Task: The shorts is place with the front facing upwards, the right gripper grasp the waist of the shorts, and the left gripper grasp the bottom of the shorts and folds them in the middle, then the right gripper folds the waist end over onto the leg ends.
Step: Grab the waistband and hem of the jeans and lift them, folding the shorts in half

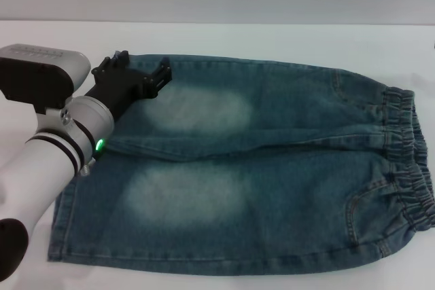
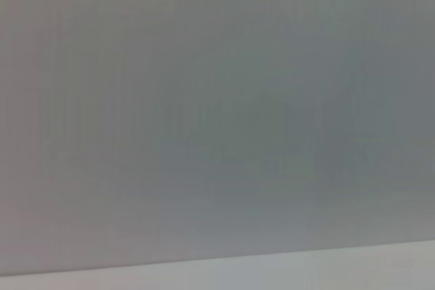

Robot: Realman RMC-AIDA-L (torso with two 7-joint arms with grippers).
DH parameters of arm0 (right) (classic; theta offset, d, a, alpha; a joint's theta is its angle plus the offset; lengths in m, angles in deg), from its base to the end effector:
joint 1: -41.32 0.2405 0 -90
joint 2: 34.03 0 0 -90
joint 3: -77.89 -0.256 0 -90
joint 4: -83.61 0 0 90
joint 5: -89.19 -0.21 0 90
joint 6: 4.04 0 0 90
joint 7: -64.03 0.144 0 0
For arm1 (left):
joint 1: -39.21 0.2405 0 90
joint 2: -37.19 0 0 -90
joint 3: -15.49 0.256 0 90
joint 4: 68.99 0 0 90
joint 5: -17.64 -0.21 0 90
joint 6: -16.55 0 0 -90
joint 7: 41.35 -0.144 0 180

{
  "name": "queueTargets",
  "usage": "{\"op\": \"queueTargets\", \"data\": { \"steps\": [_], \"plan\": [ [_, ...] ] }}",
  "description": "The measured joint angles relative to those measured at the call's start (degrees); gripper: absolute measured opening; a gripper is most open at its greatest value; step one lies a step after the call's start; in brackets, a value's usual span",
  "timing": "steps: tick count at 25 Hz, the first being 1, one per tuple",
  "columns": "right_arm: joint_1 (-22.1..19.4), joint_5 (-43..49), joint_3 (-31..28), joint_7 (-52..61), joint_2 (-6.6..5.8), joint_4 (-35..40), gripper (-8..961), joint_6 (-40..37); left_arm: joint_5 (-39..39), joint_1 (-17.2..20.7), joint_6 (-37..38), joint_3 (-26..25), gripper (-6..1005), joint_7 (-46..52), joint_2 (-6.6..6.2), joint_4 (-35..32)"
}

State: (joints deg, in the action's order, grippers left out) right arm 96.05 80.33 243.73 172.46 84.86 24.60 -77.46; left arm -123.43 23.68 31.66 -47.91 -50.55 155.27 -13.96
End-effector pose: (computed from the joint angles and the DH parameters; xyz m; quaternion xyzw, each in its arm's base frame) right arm 0.3067 0.4079 0.1256 -0.7637 0.4854 0.0915 0.4156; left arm -0.2401 0.3586 -0.0639 -0.7764 -0.3208 -0.2211 0.4954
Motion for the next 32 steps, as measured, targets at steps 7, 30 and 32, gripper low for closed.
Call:
{"op": "queueTargets", "data": {
  "steps": [7, 30, 32],
  "plan": [
    [1.42, 5.42, -0.05, 1.22, 0.40, -3.64, 631, -6.24, 0.09, -1.16, -0.14, 0.02, 799, 0.55, 0.04, -0.94],
    [-8.14, -2.45, 0.00, 0.60, -0.53, -12.05, 630, -29.97, -0.50, 4.00, -28.23, -5.29, 800, -4.21, -0.34, 16.25],
    [-11.31, -6.08, -0.04, 0.80, -0.35, -12.18, 630, -32.37, -0.62, 5.48, -35.65, -7.23, 796, -5.86, -0.28, 20.64]
  ]
}}
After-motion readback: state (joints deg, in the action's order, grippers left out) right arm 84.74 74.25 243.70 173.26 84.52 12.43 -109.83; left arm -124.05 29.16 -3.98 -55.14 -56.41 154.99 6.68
